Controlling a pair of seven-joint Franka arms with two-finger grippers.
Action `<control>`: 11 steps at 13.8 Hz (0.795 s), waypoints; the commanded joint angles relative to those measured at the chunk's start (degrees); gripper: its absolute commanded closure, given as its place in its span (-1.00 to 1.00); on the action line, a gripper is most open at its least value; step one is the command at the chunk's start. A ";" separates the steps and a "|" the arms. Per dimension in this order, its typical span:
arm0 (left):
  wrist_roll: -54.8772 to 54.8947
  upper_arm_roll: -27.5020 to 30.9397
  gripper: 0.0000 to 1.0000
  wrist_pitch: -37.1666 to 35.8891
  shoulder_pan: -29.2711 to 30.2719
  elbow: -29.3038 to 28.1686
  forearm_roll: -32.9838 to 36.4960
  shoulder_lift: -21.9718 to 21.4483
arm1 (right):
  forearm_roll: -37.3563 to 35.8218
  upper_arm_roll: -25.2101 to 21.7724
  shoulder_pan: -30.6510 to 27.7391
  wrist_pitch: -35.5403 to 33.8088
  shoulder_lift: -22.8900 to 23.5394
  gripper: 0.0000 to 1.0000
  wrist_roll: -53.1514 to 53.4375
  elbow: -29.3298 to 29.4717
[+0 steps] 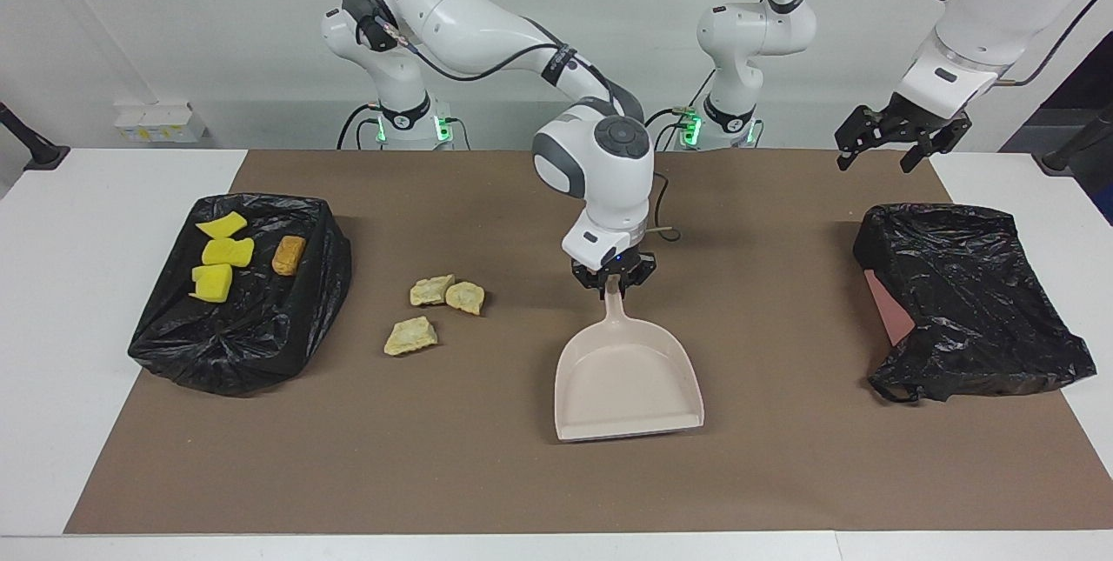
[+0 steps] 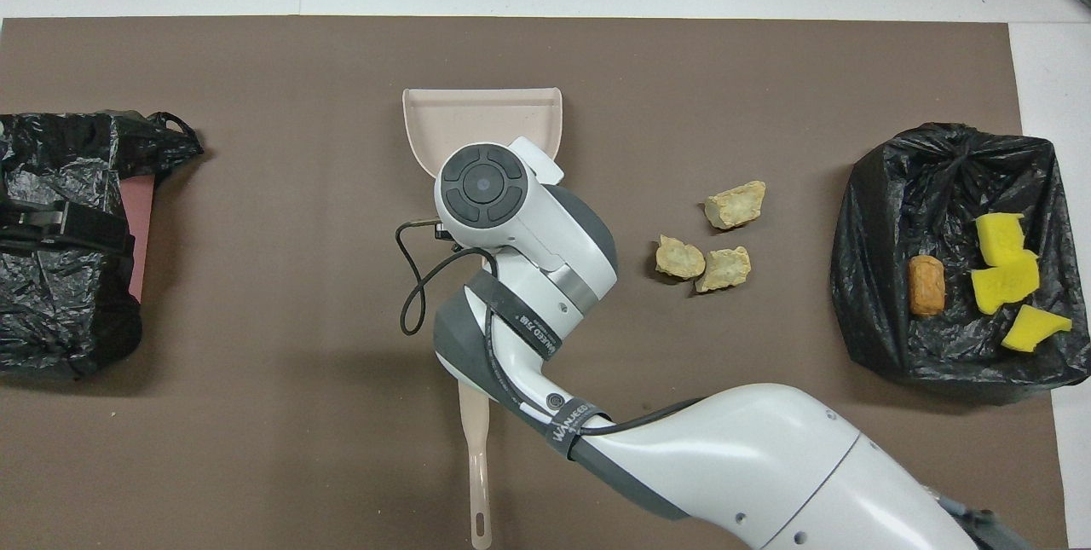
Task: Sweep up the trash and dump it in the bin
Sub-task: 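Bring the empty dustpan back to the table center with the right gripper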
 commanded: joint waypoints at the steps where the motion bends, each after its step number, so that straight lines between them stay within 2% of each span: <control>1: 0.50 0.30 -1.00 -0.33 -0.58 -1.92 0.97 -1.62 | -1.73 0.28 -0.33 0.49 -0.37 0.09 0.49 -0.61; 3: 0.50 0.21 -1.00 -0.25 -0.58 -1.92 0.97 -1.62 | -2.61 0.28 -0.15 -0.47 -0.55 -0.99 0.23 -0.70; 7: 0.50 0.21 -1.00 -0.16 -0.49 -1.92 0.97 -1.62 | -1.92 0.54 -0.50 -6.53 -5.45 -1.00 -1.97 -2.18; 9: 0.50 0.30 -1.00 -0.16 -0.32 -1.92 0.97 -1.62 | -1.21 1.16 -0.42 -6.63 -9.76 -1.00 -1.27 -7.18; 11: 0.50 0.30 -1.00 -0.42 0.03 -2.00 0.97 -1.70 | 2.64 1.33 -0.15 -6.45 -15.20 -1.00 -1.88 -13.85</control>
